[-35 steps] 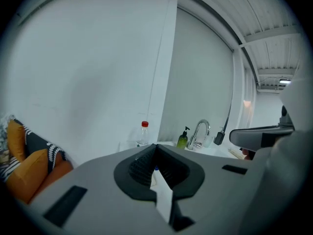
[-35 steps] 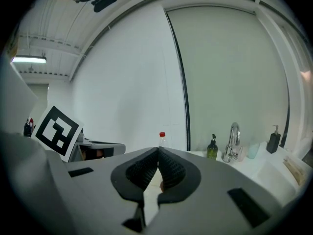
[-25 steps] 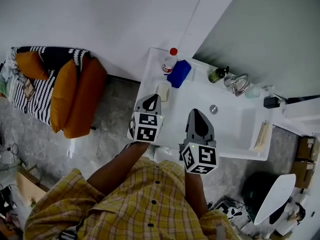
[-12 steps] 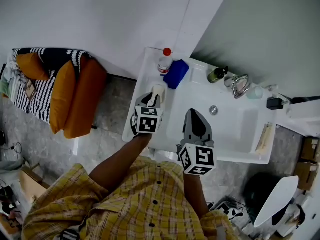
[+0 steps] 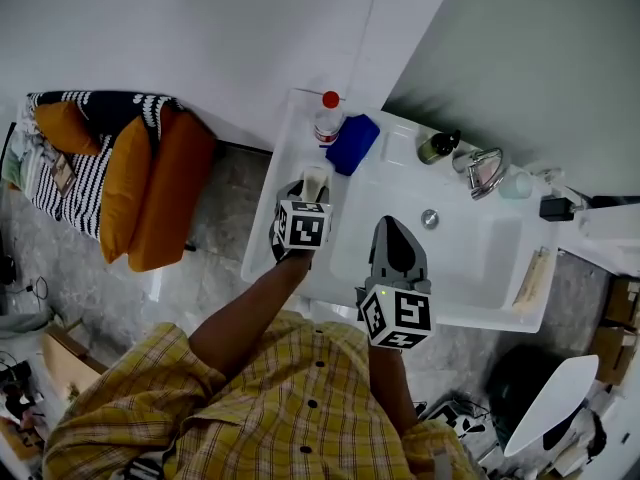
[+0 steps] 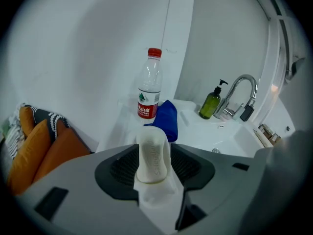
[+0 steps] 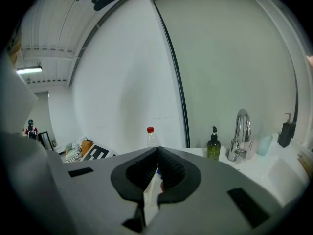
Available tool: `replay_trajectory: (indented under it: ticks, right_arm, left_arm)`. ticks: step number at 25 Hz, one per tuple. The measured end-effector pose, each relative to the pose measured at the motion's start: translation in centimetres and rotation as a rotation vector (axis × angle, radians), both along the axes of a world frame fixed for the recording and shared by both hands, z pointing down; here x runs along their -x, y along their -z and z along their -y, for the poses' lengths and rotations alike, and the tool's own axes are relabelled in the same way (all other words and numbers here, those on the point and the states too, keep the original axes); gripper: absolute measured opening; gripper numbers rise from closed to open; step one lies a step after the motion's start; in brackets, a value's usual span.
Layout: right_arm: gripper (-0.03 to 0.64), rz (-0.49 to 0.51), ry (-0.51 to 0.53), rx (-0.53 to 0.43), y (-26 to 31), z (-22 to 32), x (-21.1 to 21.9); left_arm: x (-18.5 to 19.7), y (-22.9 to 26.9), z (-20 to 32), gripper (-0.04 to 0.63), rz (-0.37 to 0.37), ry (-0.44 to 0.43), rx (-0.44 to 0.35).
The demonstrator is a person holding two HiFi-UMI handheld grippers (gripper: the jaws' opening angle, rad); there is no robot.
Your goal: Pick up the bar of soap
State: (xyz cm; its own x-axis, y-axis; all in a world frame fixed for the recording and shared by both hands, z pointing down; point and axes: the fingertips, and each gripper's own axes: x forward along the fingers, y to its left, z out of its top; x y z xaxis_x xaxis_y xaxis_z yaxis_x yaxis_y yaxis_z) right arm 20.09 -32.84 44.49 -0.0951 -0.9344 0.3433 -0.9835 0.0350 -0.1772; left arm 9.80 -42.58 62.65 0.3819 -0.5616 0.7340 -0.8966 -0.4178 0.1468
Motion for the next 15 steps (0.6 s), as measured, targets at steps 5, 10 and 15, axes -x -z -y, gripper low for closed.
replay_trajectory:
  ticks: [5,10,15]
  right_arm:
    - [0.018,0.010,0.006,0.011,-0.7,0.4,-0.4]
    - [0.018,0.020,0.021,0.019,-1.1,1.1,-0.3]
    - [0.018,0.023,0.025,0.031,-1.5,1.2,-0.4]
  left_arm:
    - [-0.2,-1.6,0.7,0.192,0.025,0.016,0.030]
    - [-0.2,-2.7,1.0,0.192,0.055,0.014,0.048]
    - [-0.4,-3.4,1.2,0.192,0.094,0.008,0.055]
